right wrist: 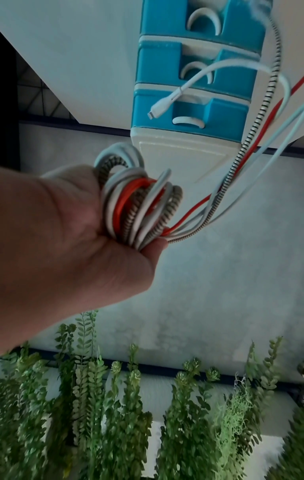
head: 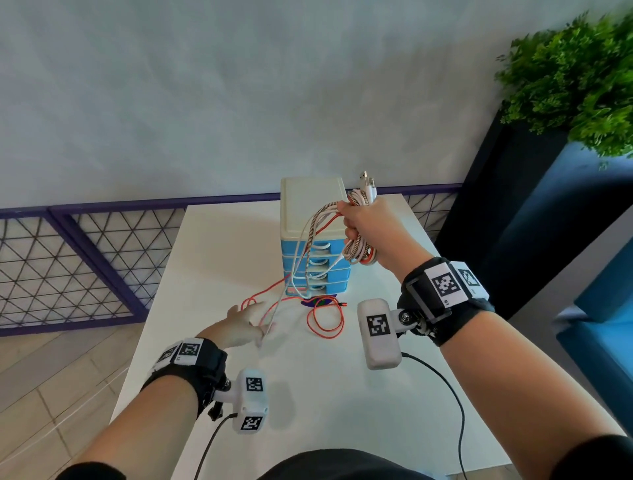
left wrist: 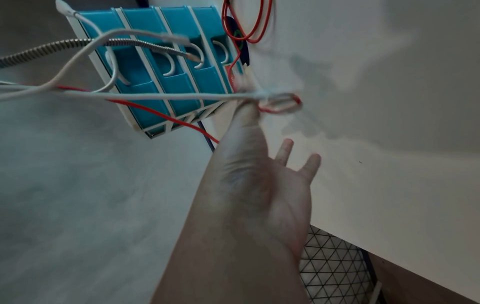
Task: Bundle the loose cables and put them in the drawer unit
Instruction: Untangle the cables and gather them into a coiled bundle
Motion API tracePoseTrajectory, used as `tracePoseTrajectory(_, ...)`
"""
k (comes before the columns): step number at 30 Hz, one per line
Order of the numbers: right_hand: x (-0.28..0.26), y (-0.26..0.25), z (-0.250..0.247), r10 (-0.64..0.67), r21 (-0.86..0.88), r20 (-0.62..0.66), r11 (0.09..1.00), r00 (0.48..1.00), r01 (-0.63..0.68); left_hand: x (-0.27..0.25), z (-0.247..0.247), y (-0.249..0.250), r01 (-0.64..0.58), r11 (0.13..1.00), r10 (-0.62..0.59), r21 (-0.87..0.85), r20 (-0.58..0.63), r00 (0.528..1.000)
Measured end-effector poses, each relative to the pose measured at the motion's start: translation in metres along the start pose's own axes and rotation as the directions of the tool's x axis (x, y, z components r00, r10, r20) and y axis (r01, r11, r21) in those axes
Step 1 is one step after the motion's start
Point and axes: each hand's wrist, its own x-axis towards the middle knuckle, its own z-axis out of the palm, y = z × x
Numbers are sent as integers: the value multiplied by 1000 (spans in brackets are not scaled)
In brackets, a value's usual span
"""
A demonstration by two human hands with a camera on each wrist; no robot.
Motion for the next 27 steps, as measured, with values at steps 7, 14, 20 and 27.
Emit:
tracePoseTrajectory(7,3,-16,-18,-35,128,-15,991,999,36,-15,9,-35,27,995,-36,-94,-88,995)
tracePoseTrajectory(14,7,11,-3,40,-113,200,993,979,-18,-5,-23,7,-244,947,71,-209,-604,794)
tracePoseTrajectory(20,-1,28,14,56,-222,419,974,906,42,-41,-50,103,-605,750,298,-267,-680,670)
tracePoseTrajectory(27,2,34,3,9,-191,410,979,912,76,-63,-54,128,-111,613,389,-782,177,904)
